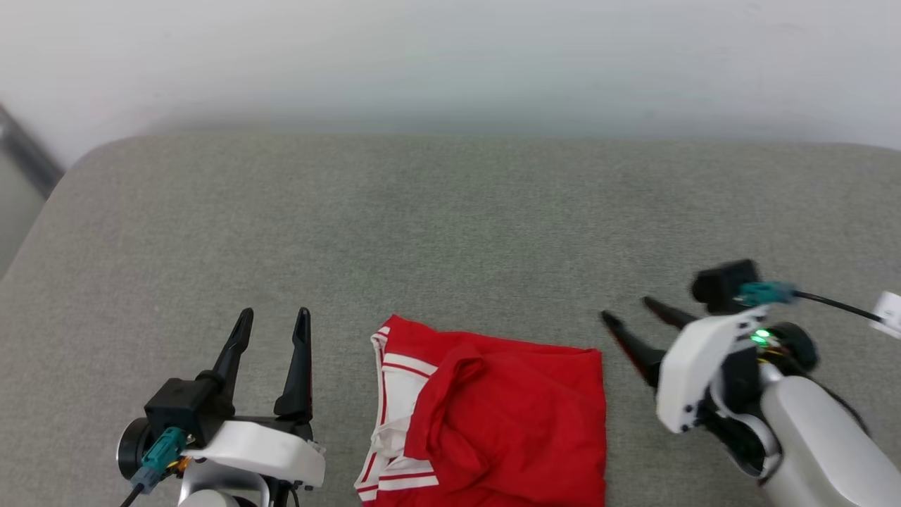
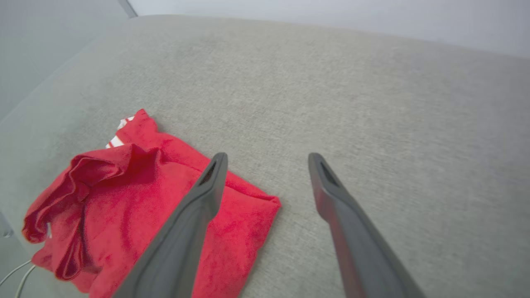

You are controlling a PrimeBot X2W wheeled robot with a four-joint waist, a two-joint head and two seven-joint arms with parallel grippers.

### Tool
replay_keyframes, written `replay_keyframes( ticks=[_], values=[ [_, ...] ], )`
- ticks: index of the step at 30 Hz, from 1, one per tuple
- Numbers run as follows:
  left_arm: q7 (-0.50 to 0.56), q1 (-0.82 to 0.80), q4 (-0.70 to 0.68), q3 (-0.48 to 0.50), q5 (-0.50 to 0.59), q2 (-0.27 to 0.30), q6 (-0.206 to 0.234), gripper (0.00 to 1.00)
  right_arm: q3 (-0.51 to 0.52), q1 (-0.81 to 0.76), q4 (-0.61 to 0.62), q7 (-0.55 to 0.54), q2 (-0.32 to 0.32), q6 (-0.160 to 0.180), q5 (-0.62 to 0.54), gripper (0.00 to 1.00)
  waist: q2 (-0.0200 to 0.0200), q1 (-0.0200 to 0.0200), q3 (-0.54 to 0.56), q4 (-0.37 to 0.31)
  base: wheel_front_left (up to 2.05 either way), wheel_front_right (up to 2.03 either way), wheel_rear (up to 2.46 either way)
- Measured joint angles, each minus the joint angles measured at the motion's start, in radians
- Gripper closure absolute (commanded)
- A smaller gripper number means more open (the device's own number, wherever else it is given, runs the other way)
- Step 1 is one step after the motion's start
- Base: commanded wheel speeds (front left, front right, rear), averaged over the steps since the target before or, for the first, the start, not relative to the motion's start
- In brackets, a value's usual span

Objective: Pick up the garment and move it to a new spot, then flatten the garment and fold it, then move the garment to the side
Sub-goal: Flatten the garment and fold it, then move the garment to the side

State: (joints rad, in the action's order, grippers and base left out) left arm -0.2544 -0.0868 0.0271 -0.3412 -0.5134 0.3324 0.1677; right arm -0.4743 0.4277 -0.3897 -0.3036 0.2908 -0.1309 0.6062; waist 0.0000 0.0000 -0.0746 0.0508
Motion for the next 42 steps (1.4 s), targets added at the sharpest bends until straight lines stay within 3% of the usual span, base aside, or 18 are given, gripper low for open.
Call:
replay_keyframes(
  ticks=[4, 7, 14, 22, 35, 42],
  values=[
    [-0.003, 0.02, 0.004, 0.016, -0.002, 0.006, 0.009, 0.0, 0.168, -0.095, 0.049, 0.122, 0.004, 0.0, -0.126, 0.0, 0.0, 0.0, 0.018, -0.029, 0.0, 0.0, 0.0],
    [-0.003, 0.036, 0.006, 0.031, -0.005, 0.013, 0.014, 0.0, 0.316, -0.19, 0.138, 0.221, -0.028, 0.0, -0.211, 0.0, 0.0, 0.0, 0.032, -0.059, 0.0, 0.0, 0.0],
    [-0.004, 0.065, 0.004, 0.039, -0.006, 0.02, 0.023, 0.0, 0.44, -0.325, 0.312, 0.289, -0.106, 0.0, -0.286, 0.0, 0.0, 0.0, 0.055, -0.09, 0.0, 0.0, 0.0],
    [-0.004, 0.119, -0.002, 0.048, -0.005, 0.025, 0.044, 0.0, 0.448, -0.472, 0.445, 0.295, -0.163, 0.0, -0.342, 0.0, 0.0, -0.0001, 0.09, -0.108, 0.0, 0.0, 0.0],
    [-0.005, 0.17, -0.012, 0.049, -0.003, 0.03, 0.062, 0.0, 0.438, -0.514, 0.485, 0.275, -0.171, 0.0, -0.385, 0.0, 0.0001, 0.0, 0.122, -0.113, 0.0, 0.0, 0.0],
    [-0.004, 0.168, -0.017, 0.048, -0.003, 0.031, 0.065, 0.0, 0.467, -0.521, 0.479, 0.225, -0.18, 0.0, -0.348, 0.0, 0.0, 0.0, 0.119, -0.108, 0.0, 0.0, 0.0]
  ],
)
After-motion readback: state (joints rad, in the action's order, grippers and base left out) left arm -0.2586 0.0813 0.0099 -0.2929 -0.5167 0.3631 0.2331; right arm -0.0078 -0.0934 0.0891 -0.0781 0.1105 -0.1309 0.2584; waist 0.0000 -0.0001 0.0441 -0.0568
